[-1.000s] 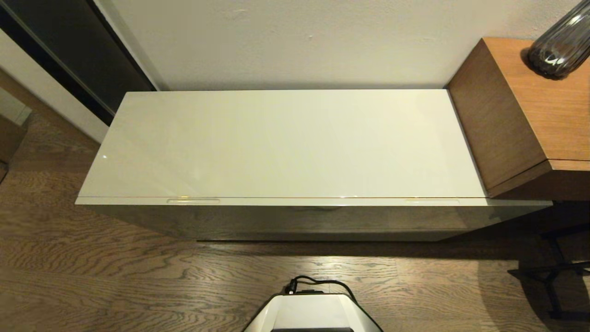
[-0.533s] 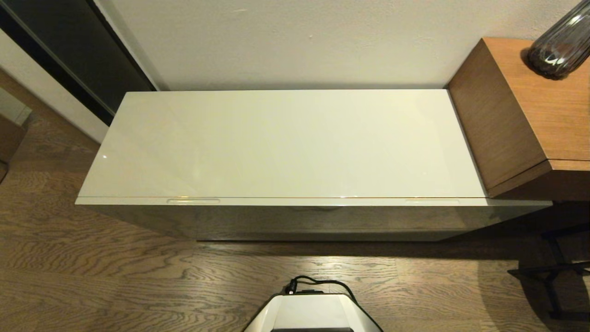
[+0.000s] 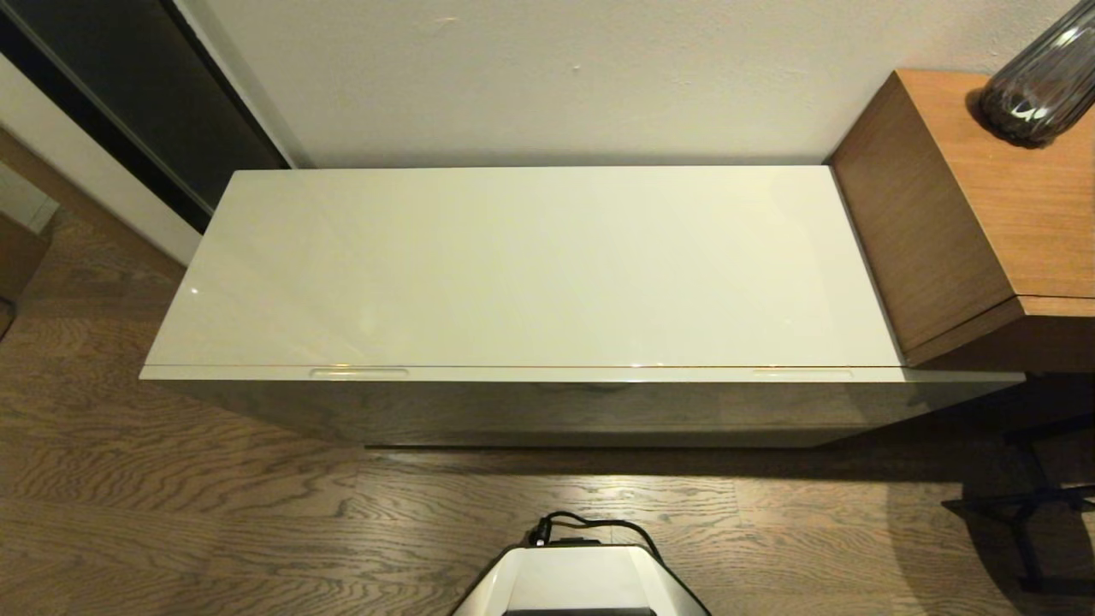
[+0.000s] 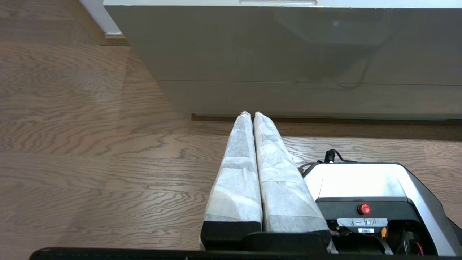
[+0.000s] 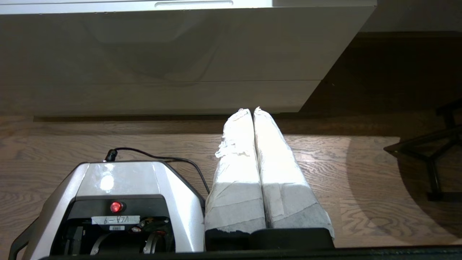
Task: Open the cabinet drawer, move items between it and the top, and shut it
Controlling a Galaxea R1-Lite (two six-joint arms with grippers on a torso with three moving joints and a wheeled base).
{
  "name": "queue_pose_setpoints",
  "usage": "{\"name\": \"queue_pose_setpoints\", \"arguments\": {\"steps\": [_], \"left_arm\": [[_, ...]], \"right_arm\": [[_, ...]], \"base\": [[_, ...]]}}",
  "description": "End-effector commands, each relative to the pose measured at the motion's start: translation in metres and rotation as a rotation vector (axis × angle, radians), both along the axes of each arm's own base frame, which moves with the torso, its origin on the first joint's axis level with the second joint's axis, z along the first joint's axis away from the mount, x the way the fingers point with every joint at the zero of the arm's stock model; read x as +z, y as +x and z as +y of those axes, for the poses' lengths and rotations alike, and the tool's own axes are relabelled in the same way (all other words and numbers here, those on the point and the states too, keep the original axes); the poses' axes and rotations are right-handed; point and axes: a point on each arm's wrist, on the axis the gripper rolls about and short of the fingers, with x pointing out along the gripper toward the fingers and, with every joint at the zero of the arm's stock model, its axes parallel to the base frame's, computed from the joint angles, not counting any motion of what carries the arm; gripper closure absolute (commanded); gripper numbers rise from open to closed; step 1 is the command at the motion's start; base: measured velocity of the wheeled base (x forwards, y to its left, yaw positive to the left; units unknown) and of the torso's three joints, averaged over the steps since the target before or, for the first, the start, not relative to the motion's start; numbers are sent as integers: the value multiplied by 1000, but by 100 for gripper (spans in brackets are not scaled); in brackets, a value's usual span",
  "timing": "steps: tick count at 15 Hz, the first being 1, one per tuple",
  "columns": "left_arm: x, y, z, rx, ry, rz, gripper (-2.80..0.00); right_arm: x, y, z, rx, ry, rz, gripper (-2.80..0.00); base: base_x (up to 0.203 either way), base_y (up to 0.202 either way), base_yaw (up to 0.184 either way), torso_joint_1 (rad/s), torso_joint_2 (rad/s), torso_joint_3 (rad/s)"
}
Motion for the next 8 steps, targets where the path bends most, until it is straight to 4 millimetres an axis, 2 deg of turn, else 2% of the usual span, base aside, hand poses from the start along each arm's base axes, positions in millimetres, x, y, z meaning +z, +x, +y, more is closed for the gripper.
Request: {"name": "queue_pose_setpoints", "arguments": {"steps": [1, 8], "left_arm": [[0, 0, 0, 0, 0, -2, 0], [0, 0, 0, 0, 0, -2, 0]], "right_arm": [[0, 0, 0, 0, -1, 0, 0], [0, 0, 0, 0, -1, 0, 0]], "base": [[0, 0, 0, 0, 0, 0], [0, 0, 0, 0, 0, 0]]}}
